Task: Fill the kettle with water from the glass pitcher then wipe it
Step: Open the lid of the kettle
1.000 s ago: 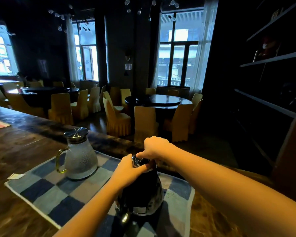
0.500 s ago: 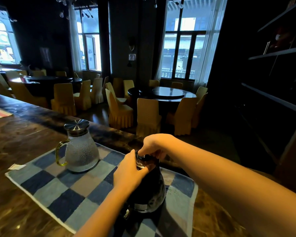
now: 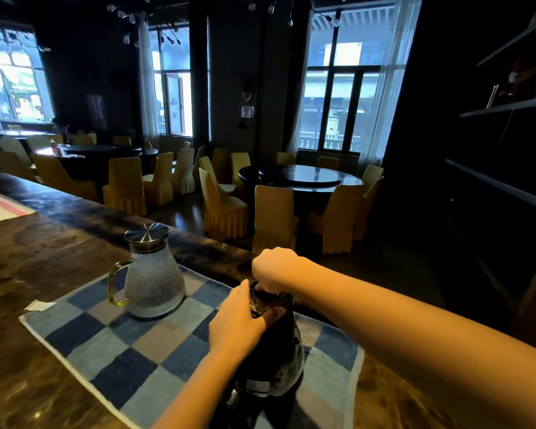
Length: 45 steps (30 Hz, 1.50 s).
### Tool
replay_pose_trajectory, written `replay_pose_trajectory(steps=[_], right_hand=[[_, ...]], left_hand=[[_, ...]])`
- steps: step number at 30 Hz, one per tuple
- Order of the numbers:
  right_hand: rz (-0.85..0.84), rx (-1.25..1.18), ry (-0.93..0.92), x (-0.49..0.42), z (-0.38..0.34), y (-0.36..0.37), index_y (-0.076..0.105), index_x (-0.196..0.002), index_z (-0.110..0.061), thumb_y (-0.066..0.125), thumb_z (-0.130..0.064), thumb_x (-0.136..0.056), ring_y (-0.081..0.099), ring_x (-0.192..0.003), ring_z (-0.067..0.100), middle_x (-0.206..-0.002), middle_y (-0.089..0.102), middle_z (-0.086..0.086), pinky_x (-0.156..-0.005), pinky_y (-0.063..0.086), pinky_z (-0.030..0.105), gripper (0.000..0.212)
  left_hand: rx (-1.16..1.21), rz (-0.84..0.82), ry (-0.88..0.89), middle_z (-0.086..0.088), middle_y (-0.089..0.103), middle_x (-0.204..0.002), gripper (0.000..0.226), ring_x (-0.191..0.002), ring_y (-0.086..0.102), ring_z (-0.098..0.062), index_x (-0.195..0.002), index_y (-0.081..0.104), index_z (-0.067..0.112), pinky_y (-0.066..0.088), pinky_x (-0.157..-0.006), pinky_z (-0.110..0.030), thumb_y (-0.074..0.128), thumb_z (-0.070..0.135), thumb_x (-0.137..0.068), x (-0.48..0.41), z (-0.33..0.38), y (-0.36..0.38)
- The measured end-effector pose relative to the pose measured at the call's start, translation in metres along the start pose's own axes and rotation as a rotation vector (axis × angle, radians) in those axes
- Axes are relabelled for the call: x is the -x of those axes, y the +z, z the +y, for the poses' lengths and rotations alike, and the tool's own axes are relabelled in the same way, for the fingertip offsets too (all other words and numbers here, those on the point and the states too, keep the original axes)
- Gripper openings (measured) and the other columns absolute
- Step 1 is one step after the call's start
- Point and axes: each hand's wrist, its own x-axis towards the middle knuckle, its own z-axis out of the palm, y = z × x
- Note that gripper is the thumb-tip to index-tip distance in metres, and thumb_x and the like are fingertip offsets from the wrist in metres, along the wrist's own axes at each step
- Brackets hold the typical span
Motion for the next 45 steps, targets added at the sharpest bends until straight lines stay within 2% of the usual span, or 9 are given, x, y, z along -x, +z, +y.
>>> replay_pose_trajectory(steps=[10,19,22,24,29,34,38,43,45], right_hand=[[0.046,-0.031,-0.019,0.006,0.002,0.000,0.066,-0.107,-0.005,0.059,-0.024,-0.091,0.054,-0.074,0.023,-0.083,0.053,0.008,-0.067,0.049,0.031,0.025],[-0.023,-0.081,-0.010,0.003,0.002,-0.003,0.067,-0.105,-0.004,0.059,-0.024,-0.091,0.056,-0.076,0.022,-0.084,0.056,0.008,-0.066,0.048,0.029,0.026],[-0.099,-0.176,0.002,0.002,0.012,-0.009,0.066,-0.100,-0.006,0.057,-0.025,-0.093,0.063,-0.080,0.026,-0.092,0.064,0.010,-0.070,0.055,0.033,0.022],[-0.175,-0.289,0.005,0.003,0.023,-0.013,0.064,-0.094,-0.009,0.053,-0.025,-0.095,0.066,-0.079,0.029,-0.093,0.066,0.013,-0.061,0.057,0.034,0.020],[-0.114,-0.289,0.001,0.006,0.026,-0.011,0.068,-0.105,-0.007,0.055,-0.026,-0.094,0.064,-0.092,0.029,-0.104,0.067,0.014,-0.079,0.056,0.039,0.025],[-0.145,-0.427,0.059,0.009,0.034,-0.016,0.063,-0.103,-0.010,0.052,-0.024,-0.096,0.068,-0.077,0.027,-0.097,0.064,0.015,-0.053,0.057,0.028,0.019],[-0.155,-0.546,0.110,0.018,0.038,-0.013,0.059,-0.094,-0.010,0.048,-0.019,-0.098,0.070,-0.085,0.036,-0.103,0.064,0.020,-0.069,0.061,0.042,0.014],[-0.143,-0.642,0.119,0.024,0.045,-0.011,0.060,-0.096,-0.003,0.048,-0.024,-0.098,0.070,-0.083,0.033,-0.098,0.067,0.022,-0.063,0.060,0.033,0.024],[-0.148,-0.706,0.121,0.026,0.054,-0.008,0.061,-0.102,0.000,0.047,-0.025,-0.098,0.070,-0.074,0.029,-0.086,0.069,0.017,-0.061,0.059,0.032,0.029]], left_hand=[[0.019,0.000,0.015,0.009,0.054,-0.125,0.061,-0.106,0.057,-0.014,-0.117,0.041,0.036,0.052,-0.078,-0.038,0.055,0.069,-0.068,0.001,0.001,0.000],[-0.006,-0.002,-0.012,0.008,0.052,-0.131,0.075,-0.114,0.055,-0.017,-0.128,0.037,0.030,0.052,-0.084,-0.042,0.055,0.070,-0.068,0.000,0.002,0.000],[0.072,0.002,-0.026,0.010,0.062,-0.110,0.063,-0.099,0.061,-0.016,-0.110,0.041,0.034,0.053,-0.074,-0.038,0.058,0.070,-0.062,0.003,0.002,-0.002],[0.094,0.015,-0.014,0.013,0.062,-0.097,0.053,-0.090,0.061,-0.012,-0.097,0.041,0.036,0.049,-0.066,-0.033,0.057,0.069,-0.060,0.005,0.002,-0.004],[0.078,0.020,0.022,0.016,0.061,-0.106,0.050,-0.092,0.057,-0.007,-0.102,0.046,0.038,0.045,-0.067,-0.028,0.052,0.068,-0.063,0.006,0.003,-0.005],[0.071,0.031,0.022,0.016,0.060,-0.112,0.055,-0.100,0.058,-0.009,-0.108,0.045,0.038,0.047,-0.070,-0.030,0.057,0.069,-0.064,0.007,0.003,-0.006],[0.047,0.033,0.017,0.012,0.060,-0.118,0.060,-0.107,0.058,-0.013,-0.111,0.044,0.035,0.045,-0.070,-0.030,0.058,0.070,-0.064,0.006,0.003,-0.006],[0.027,0.041,0.021,0.010,0.059,-0.119,0.062,-0.108,0.057,-0.015,-0.111,0.044,0.032,0.041,-0.068,-0.029,0.058,0.070,-0.065,0.007,0.004,-0.006],[0.036,0.032,0.032,0.009,0.060,-0.117,0.059,-0.106,0.058,-0.015,-0.109,0.045,0.032,0.045,-0.069,-0.031,0.059,0.069,-0.065,0.007,0.003,-0.006]])
